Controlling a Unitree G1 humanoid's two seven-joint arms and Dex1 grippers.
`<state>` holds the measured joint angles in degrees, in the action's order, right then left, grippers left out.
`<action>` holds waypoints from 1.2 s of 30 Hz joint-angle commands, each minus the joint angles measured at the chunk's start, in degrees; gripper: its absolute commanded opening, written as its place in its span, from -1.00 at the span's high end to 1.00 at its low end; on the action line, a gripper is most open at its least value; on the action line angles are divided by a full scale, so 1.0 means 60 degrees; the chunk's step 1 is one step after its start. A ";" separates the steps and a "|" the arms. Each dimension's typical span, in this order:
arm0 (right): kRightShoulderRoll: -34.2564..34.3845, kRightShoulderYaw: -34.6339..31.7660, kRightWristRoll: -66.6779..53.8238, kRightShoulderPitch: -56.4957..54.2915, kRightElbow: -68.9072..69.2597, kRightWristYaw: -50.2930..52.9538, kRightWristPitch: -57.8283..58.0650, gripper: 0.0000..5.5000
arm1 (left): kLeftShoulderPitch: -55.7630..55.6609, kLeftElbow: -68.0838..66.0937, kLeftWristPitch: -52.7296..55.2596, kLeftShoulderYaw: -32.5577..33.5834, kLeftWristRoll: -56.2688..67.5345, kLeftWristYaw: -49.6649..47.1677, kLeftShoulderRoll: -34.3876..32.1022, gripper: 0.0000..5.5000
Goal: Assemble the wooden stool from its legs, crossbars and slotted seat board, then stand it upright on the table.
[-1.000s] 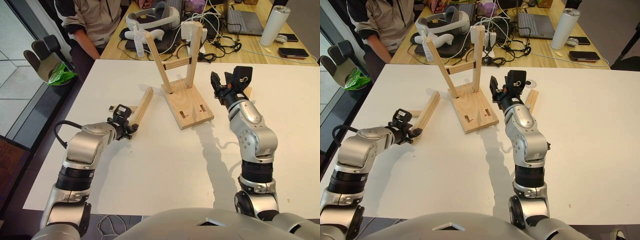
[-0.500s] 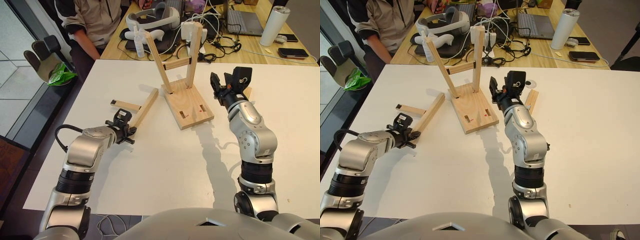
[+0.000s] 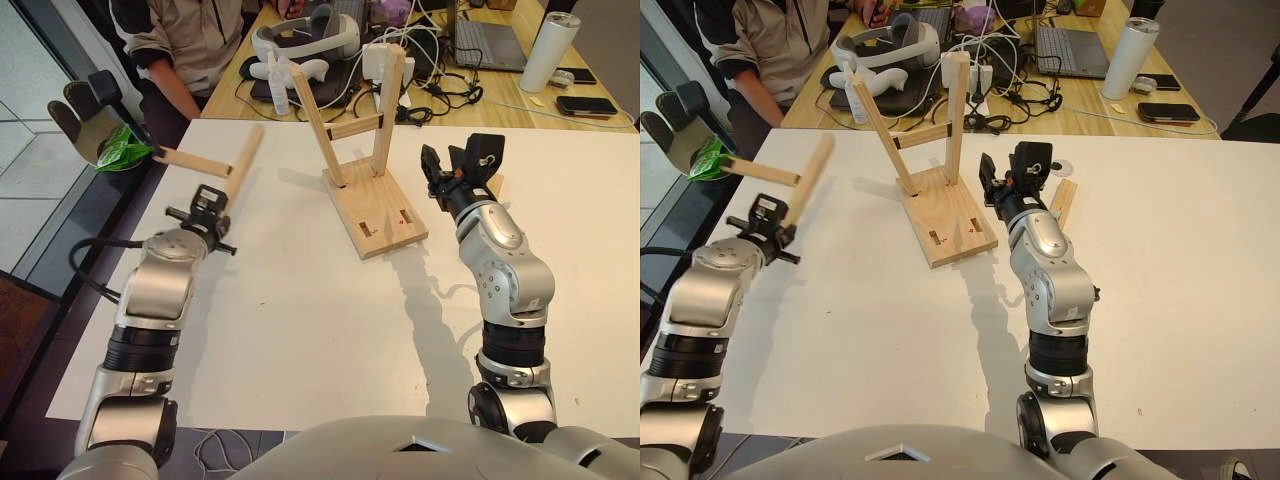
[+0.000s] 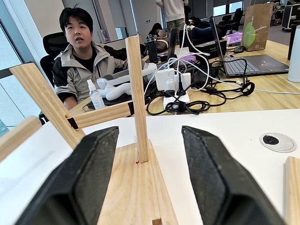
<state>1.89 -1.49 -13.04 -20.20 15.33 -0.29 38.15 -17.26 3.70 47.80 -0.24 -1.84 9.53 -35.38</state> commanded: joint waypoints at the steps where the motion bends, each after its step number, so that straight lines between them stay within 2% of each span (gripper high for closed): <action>1: 0.0006 -0.0044 0.0024 -0.0120 -0.0131 0.0041 -0.0063 0.09 | -0.0920 -0.0157 -0.1204 0.0430 -0.0806 -0.0973 -0.0056 0.62; 5: -0.0042 -0.0127 0.0023 -0.0269 -0.0280 0.0032 -0.0157 0.09 | -0.1596 0.0065 -0.3671 0.0859 -0.1257 -0.2102 0.0277 0.62; 9: 0.0159 -0.0291 -0.0578 -0.0428 -0.0207 -0.0307 -0.0014 0.09 | -0.1704 0.0511 -0.5673 0.0365 -0.2411 -0.2602 0.0049 0.62; 14: 0.1289 -0.1676 -0.5016 -0.1047 0.0483 -0.1038 0.2027 0.09 | -0.1309 0.0779 -0.7317 -0.0364 -0.3936 -0.2877 0.0072 0.62; 19: 0.1429 -0.2654 -0.9425 -0.1643 0.0773 -0.0396 0.2759 0.09 | -0.1027 0.0704 -0.7981 -0.0668 -0.5136 -0.3197 0.0215 0.62; 24: 0.1129 -0.2789 -1.1804 -0.1964 0.0568 0.0838 0.2046 0.09 | -0.0670 0.0617 -0.8480 -0.0945 -0.6316 -0.3641 0.0245 0.62; 29: 0.0791 -0.2654 -1.2729 -0.2006 0.0396 0.1523 0.1216 0.09 | -0.0195 0.0980 -0.8808 -0.1334 -0.7295 -0.3908 0.0491 0.62; 36: 0.0564 -0.2382 -1.2554 -0.2115 0.0005 0.1993 0.0340 0.09 | 0.0117 0.1360 -0.8876 -0.1488 -0.7724 -0.3817 0.0993 0.62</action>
<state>5.81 -16.34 -88.96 -31.68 16.36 10.48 41.64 -16.66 10.81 -5.32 -9.15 -47.77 -13.66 -29.95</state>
